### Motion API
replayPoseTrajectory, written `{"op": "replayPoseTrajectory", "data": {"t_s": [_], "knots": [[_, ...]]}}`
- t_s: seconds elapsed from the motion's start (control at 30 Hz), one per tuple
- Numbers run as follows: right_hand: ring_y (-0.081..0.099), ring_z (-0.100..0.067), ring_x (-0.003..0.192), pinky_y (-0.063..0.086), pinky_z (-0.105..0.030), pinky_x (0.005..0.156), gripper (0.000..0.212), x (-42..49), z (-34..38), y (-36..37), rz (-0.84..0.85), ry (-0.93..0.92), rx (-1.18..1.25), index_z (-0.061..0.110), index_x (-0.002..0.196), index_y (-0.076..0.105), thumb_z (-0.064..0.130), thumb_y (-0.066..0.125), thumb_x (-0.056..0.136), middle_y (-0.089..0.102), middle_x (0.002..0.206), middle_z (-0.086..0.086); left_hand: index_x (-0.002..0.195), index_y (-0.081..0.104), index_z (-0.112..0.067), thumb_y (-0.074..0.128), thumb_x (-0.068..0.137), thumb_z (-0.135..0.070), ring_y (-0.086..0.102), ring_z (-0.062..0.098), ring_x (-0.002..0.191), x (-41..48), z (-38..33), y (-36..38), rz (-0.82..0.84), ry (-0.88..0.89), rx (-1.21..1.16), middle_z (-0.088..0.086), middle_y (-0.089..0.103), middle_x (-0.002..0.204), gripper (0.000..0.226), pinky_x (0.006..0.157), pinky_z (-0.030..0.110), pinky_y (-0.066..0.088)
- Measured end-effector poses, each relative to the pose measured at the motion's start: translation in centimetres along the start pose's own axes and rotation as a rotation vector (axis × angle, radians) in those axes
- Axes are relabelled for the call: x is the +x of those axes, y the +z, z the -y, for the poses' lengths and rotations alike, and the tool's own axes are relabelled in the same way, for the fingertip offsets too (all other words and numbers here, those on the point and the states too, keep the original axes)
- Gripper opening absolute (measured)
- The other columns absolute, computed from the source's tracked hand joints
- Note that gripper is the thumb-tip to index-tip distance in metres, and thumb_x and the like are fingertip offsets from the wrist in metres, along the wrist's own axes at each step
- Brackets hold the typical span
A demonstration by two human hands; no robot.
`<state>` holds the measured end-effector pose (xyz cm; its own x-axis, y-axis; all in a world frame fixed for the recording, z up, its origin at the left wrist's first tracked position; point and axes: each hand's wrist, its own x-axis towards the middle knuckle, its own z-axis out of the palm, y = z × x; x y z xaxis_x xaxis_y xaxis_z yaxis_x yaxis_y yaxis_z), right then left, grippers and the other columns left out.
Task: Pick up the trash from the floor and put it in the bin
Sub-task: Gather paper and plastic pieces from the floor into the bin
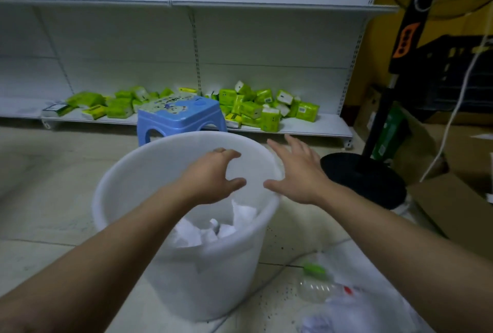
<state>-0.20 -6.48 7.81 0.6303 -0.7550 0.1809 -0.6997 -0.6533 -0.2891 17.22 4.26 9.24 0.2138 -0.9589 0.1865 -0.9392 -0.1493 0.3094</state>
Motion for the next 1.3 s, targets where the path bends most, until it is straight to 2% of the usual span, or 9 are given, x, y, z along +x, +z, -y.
{"op": "replayPoseTrajectory", "data": {"t_s": [0.23, 0.47, 0.6, 0.73, 0.93, 1.03, 1.1, 1.2, 1.3], "knots": [[0.013, -0.028, 0.145, 0.015, -0.049, 0.116, 0.094, -5.6, -10.3, -4.2, 0.073, 0.212, -0.108, 0.039, 0.148, 0.015, 0.059, 0.067, 0.072, 0.012, 0.16, -0.001, 0.138, 0.043, -0.024, 0.068, 0.077, -0.053, 0.048, 0.018, 0.124, 2.8, -10.8, 5.0, 0.123, 0.305, -0.127, 0.001, 0.052, 0.137, 0.072, 0.102, 0.029, 0.035], [0.022, -0.03, 0.143, 0.025, -0.047, 0.112, 0.09, -14.6, -19.5, -5.5, 0.342, 0.293, -0.311, 0.034, 0.149, 0.015, 0.056, 0.065, 0.077, 0.016, 0.159, -0.002, 0.136, 0.044, -0.022, 0.069, 0.076, -0.051, 0.052, 0.02, 0.118, 1.5, -19.2, 14.2, 0.417, 0.42, -0.067, 0.0, 0.055, 0.133, 0.071, 0.096, 0.034, 0.044], [0.032, -0.028, 0.138, 0.032, -0.044, 0.11, 0.088, -19.1, -22.2, -2.0, 0.428, 0.235, -0.229, 0.03, 0.148, 0.02, 0.053, 0.067, 0.077, 0.026, 0.156, -0.003, 0.134, 0.045, -0.023, 0.069, 0.078, -0.048, 0.052, 0.023, 0.115, -1.7, -20.3, 20.0, 0.532, 0.358, -0.016, 0.003, 0.055, 0.131, 0.066, 0.096, 0.04, 0.045], [0.039, -0.025, 0.133, 0.035, -0.04, 0.108, 0.083, -23.4, -23.1, 5.5, 0.512, 0.221, -0.04, 0.028, 0.146, 0.027, 0.05, 0.068, 0.077, 0.034, 0.151, -0.003, 0.134, 0.045, -0.022, 0.068, 0.079, -0.043, 0.053, 0.024, 0.115, -4.8, -18.3, 24.6, 0.623, 0.29, 0.115, 0.006, 0.054, 0.132, 0.063, 0.095, 0.036, 0.045], [0.051, -0.028, 0.117, 0.046, -0.036, 0.094, 0.053, -29.1, -25.2, 14.5, 0.699, 0.328, 0.016, 0.017, 0.129, 0.048, 0.04, 0.061, 0.084, 0.049, 0.13, -0.008, 0.131, 0.046, -0.033, 0.057, 0.083, -0.051, 0.055, 0.024, 0.107, -9.7, -14.3, 30.6, 0.695, -0.077, 0.121, 0.005, 0.054, 0.121, 0.053, 0.088, 0.036, 0.049], [0.047, -0.029, 0.117, 0.042, -0.037, 0.094, 0.045, -30.8, -26.3, 16.6, 0.647, 0.291, -0.07, 0.017, 0.126, 0.049, 0.032, 0.058, 0.085, 0.046, 0.131, -0.011, 0.134, 0.043, -0.037, 0.049, 0.089, -0.046, 0.056, 0.027, 0.102, -12.3, -14.4, 33.5, 0.643, -0.203, 0.021, 0.007, 0.051, 0.12, 0.047, 0.086, 0.041, 0.052], [0.038, -0.03, 0.128, 0.037, -0.04, 0.102, 0.056, -31.6, -26.6, 17.6, 0.594, 0.3, -0.032, 0.023, 0.137, 0.038, 0.033, 0.056, 0.085, 0.036, 0.143, -0.011, 0.135, 0.041, -0.034, 0.051, 0.09, -0.036, 0.058, 0.031, 0.1, -13.5, -14.4, 34.5, 0.548, -0.224, 0.018, 0.011, 0.05, 0.122, 0.046, 0.08, 0.042, 0.054], [0.025, -0.03, 0.137, 0.028, -0.043, 0.109, 0.071, -32.3, -26.5, 18.8, 0.539, 0.318, 0.025, 0.036, 0.147, 0.018, 0.045, 0.053, 0.087, 0.02, 0.155, -0.007, 0.134, 0.04, -0.031, 0.058, 0.089, -0.031, 0.053, 0.036, 0.113, -14.3, -13.8, 35.1, 0.473, -0.242, 0.007, 0.016, 0.043, 0.137, 0.048, 0.076, 0.043, 0.055], [0.031, -0.029, 0.131, 0.029, -0.041, 0.105, 0.063, -32.2, -26.4, 19.8, 0.462, 0.336, -0.048, 0.031, 0.142, 0.033, 0.05, 0.054, 0.086, 0.035, 0.147, -0.008, 0.125, 0.042, -0.027, 0.057, 0.089, -0.036, 0.058, 0.03, 0.092, -14.1, -13.6, 35.1, 0.461, -0.262, 0.005, 0.014, 0.056, 0.113, 0.04, 0.068, 0.039, 0.055]]}}
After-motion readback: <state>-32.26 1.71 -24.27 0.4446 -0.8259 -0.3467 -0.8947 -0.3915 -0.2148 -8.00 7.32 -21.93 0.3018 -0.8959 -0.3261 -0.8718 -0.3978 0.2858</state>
